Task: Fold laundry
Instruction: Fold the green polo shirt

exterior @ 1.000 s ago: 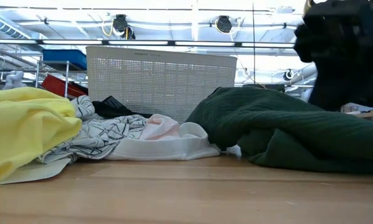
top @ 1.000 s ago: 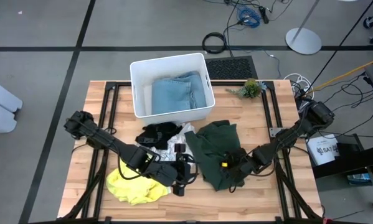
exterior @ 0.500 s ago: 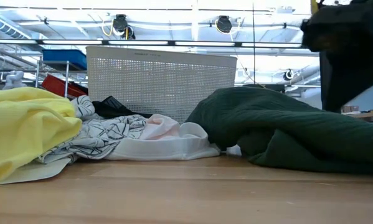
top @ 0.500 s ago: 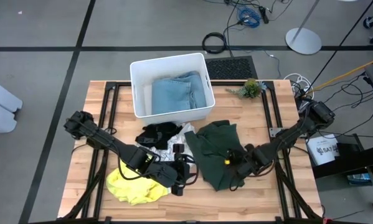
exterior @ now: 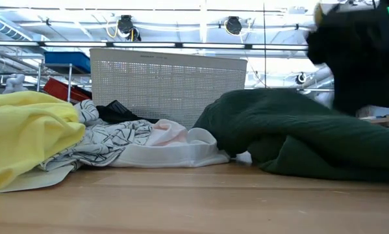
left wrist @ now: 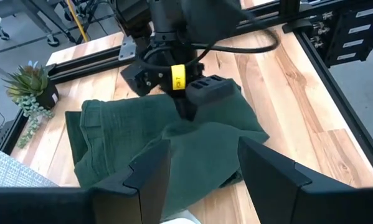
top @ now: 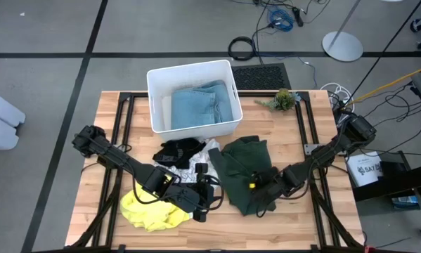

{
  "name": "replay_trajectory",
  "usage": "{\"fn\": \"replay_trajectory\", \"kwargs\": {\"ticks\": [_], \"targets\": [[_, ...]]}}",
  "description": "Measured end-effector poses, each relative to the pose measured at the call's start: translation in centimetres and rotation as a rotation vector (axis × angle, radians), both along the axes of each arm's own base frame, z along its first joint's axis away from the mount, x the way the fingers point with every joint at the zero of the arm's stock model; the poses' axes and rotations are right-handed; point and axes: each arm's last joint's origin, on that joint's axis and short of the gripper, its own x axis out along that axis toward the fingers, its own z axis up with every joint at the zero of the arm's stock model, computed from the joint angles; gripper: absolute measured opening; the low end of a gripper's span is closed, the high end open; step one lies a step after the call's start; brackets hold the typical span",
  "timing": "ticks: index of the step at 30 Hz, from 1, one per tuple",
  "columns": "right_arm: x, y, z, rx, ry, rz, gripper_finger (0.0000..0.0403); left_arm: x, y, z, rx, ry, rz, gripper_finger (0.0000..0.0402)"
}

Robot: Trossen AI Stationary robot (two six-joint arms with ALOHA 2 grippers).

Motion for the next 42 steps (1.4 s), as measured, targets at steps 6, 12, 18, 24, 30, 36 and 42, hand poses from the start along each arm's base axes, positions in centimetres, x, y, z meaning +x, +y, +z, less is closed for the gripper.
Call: {"fn": "replay_trajectory", "kwargs": {"ticks": [6, 12, 18, 24, 30, 36, 42], "targets": [[3.5, 2.8, 3.9, -0.048, -0.512, 0.435, 0.0000, 0.0, -0.1, 0.0, 0.003, -0.005, 0.006, 0.0198], [2.7, 4.5, 4.9, 0.003, -0.460, 0.642, 0.0000, -0.3, -0.5, 0.0, 0.008, -0.007, -0.002, 0.0198], [1.7, 4.0, 4.1, -0.004, -0.240, 0.565, 0.0000, -0.3, -0.5, 0.0, -0.003, 0.002, -0.020, 0.0198], [2.2, 1.7, 3.1, -0.176, -0.148, 0.282, 0.0000, -0.3, -0.6, 0.0, -0.005, 0.002, -0.023, 0.0198], [5.4, -0.7, 0.3, -0.142, -0.104, 0.188, 0.0000, -0.2, -0.5, 0.0, -0.025, -0.003, -0.011, 0.0198], [9.5, 0.4, 2.3, -0.153, -0.337, 0.405, 0.0000, -0.3, -0.7, 0.0, -0.024, 0.001, -0.014, 0.0198], [8.4, 0.0, 4.4, -0.280, -0.006, 0.363, 0.0000, -0.7, -1.1, -0.2, -0.019, 0.017, -0.026, 0.0198]]}}
